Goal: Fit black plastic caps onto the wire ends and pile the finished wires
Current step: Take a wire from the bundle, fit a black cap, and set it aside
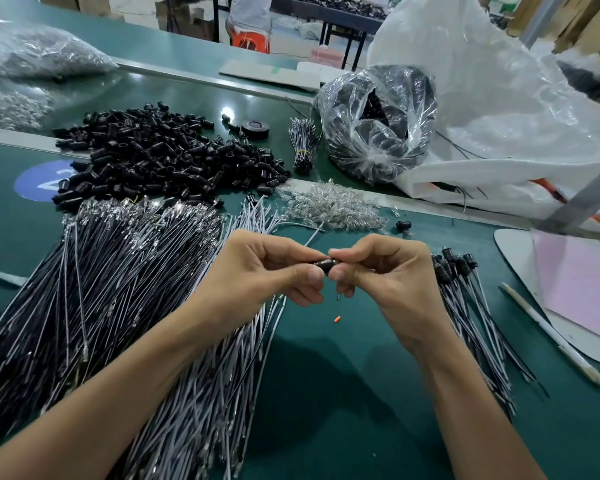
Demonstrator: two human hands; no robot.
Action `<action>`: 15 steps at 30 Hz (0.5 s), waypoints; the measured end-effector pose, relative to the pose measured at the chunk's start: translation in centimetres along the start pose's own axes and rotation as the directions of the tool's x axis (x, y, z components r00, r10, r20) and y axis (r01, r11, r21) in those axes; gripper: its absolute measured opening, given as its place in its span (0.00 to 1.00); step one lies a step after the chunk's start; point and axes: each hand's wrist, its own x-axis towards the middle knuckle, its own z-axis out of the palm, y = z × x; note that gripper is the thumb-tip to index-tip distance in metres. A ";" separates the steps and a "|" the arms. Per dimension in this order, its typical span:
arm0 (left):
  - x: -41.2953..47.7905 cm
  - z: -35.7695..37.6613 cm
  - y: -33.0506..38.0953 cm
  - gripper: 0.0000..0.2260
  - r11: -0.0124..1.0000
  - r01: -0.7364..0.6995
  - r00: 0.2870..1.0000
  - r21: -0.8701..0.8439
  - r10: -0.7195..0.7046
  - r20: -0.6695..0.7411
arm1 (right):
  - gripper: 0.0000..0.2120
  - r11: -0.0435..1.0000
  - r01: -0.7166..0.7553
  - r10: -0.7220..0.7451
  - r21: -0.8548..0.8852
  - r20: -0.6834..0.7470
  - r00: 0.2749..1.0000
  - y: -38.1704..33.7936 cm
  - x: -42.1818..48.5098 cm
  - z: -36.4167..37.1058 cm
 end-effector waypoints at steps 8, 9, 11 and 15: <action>0.1 -0.2 0.5 0.17 0.998 0.000 1.000 -0.058 0.001 0.016 | 0.05 0.955 0.048 -0.043 0.292 -0.025 0.999 -1.2 0.3 -0.4; 0.2 -0.4 0.7 0.19 0.998 -0.014 1.000 -0.057 0.013 -0.023 | 0.07 0.918 0.050 -0.024 0.394 -0.072 0.997 -1.9 0.4 -1.5; 0.3 -0.8 1.0 0.18 0.996 -0.059 0.988 -0.060 0.050 -0.147 | 0.11 0.879 0.073 0.001 0.471 -0.154 0.988 -3.7 0.1 -4.6; 0.7 -1.6 1.4 0.09 0.995 -0.092 0.911 0.041 0.101 -0.400 | 0.13 0.990 -0.138 0.138 0.017 -0.222 0.965 -6.6 -0.9 -11.0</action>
